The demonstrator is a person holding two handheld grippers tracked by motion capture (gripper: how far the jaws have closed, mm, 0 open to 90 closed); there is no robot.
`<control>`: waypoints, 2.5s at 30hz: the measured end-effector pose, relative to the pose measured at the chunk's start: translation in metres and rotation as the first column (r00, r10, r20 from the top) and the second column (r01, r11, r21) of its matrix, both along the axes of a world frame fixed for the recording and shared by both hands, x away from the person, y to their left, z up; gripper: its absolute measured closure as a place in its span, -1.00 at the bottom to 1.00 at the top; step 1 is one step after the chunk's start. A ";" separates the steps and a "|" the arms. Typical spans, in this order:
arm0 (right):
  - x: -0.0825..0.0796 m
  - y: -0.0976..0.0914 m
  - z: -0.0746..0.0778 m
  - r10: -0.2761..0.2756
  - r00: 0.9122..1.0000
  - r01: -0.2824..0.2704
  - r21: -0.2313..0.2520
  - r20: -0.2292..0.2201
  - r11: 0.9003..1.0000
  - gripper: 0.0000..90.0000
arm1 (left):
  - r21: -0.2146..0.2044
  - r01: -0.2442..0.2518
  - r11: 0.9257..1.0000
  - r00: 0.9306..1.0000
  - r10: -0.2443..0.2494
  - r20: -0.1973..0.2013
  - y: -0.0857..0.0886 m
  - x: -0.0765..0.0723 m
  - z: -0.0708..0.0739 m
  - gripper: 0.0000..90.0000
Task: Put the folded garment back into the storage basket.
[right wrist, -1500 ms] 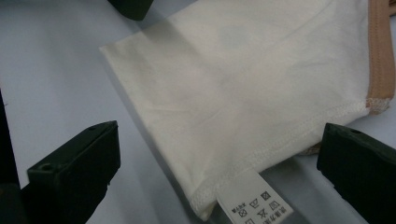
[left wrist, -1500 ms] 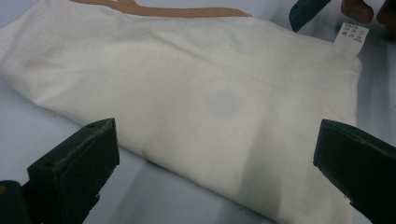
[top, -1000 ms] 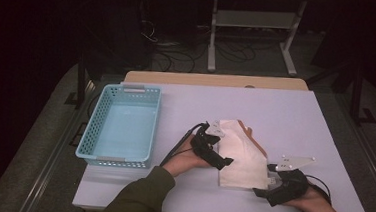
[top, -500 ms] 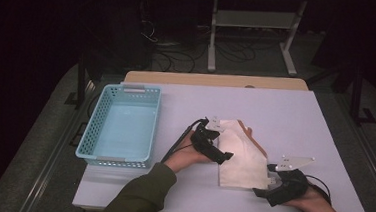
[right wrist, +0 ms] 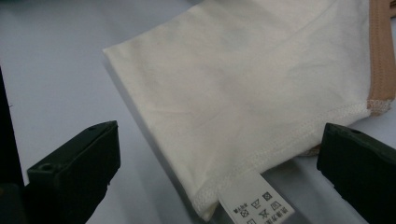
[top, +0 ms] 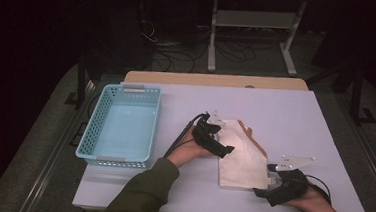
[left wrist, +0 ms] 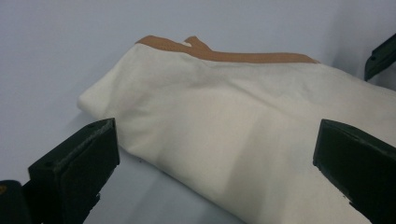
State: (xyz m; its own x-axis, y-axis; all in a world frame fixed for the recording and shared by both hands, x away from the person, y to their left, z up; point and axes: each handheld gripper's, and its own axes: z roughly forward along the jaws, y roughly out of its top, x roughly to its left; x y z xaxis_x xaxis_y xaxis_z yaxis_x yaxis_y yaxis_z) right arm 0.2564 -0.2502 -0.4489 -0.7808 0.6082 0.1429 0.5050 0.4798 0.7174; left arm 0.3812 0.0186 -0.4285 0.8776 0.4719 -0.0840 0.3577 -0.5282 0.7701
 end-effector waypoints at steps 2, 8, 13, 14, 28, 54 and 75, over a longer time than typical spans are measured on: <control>0.000 0.000 0.000 0.001 1.000 -0.001 0.002 0.000 1.000 -1.00 | 0.005 0.002 1.000 1.000 -0.002 0.005 0.000 0.003 0.001 -1.00; 0.000 -0.001 0.000 0.000 1.000 0.000 0.006 0.002 1.000 -1.00 | 0.002 -0.004 1.000 1.000 0.003 0.013 -0.004 0.012 0.005 -1.00; -0.001 -0.001 0.001 0.001 1.000 -0.001 0.014 0.003 1.000 -1.00 | 0.011 -0.016 1.000 1.000 0.016 0.017 -0.005 0.021 0.007 -1.00; -0.001 -0.001 0.001 0.001 1.000 -0.001 0.016 0.004 1.000 -1.00 | 0.003 -0.023 1.000 1.000 0.023 0.015 -0.005 0.022 0.007 -1.00; -0.001 -0.002 0.002 -0.002 1.000 0.001 0.013 0.011 1.000 -1.00 | -0.002 -0.081 0.997 0.997 0.081 0.002 -0.003 0.052 0.005 -0.95; -0.002 -0.001 0.002 0.002 1.000 -0.002 0.017 0.012 1.000 -1.00 | 0.006 -0.091 0.996 0.993 0.091 -0.070 0.001 0.074 -0.011 0.02; -0.002 -0.001 0.001 0.005 1.000 -0.005 0.015 0.011 1.000 -1.00 | -0.015 -0.072 0.997 0.987 0.069 -0.146 0.001 0.075 -0.024 0.35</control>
State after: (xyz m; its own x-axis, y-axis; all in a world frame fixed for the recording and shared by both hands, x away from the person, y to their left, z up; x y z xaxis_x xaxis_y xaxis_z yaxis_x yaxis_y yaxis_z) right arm 0.2547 -0.2515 -0.4478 -0.7852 0.6024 0.1434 0.4951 0.4716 0.7297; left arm 0.4560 0.0197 -0.4525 0.8198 0.5295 -0.2180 0.5025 -0.4827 0.7173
